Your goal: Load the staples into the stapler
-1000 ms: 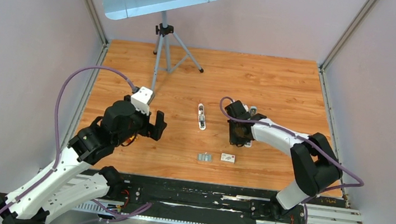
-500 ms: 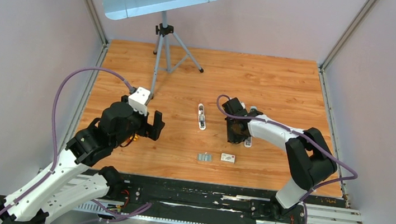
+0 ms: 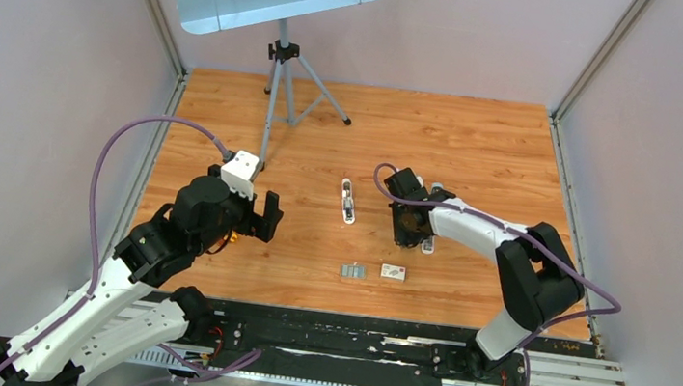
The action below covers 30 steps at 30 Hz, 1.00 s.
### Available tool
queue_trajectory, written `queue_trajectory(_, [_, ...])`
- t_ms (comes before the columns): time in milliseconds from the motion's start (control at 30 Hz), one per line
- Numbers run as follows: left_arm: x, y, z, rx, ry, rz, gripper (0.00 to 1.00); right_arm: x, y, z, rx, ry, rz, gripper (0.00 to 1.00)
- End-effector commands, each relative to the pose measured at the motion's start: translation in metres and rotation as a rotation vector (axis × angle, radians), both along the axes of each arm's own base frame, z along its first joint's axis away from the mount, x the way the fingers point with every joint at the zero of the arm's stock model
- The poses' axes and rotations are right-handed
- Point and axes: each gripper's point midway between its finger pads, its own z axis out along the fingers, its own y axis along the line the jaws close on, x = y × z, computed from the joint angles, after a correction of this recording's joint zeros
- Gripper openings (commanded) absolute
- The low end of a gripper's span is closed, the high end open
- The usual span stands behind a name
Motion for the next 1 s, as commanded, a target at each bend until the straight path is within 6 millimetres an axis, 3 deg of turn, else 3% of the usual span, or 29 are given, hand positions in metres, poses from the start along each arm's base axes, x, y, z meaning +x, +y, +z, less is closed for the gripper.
queue_trajectory(0, [0.002,0.004,-0.003,0.024,-0.008,0.009,1.0,-0.004,-0.01,0.015,-0.033,-0.016,0.021,0.19])
queue_trajectory(267, [0.002,0.006,-0.002,0.027,-0.012,0.018,1.0,0.005,-0.031,0.039,-0.038,-0.074,-0.021,0.18])
queue_trajectory(567, [0.002,0.006,-0.002,0.027,-0.014,0.018,1.0,0.008,-0.067,0.05,-0.034,-0.086,-0.096,0.19])
queue_trajectory(967, [0.003,0.008,-0.002,0.033,-0.014,0.024,1.0,0.006,-0.075,0.033,-0.029,-0.037,-0.116,0.19])
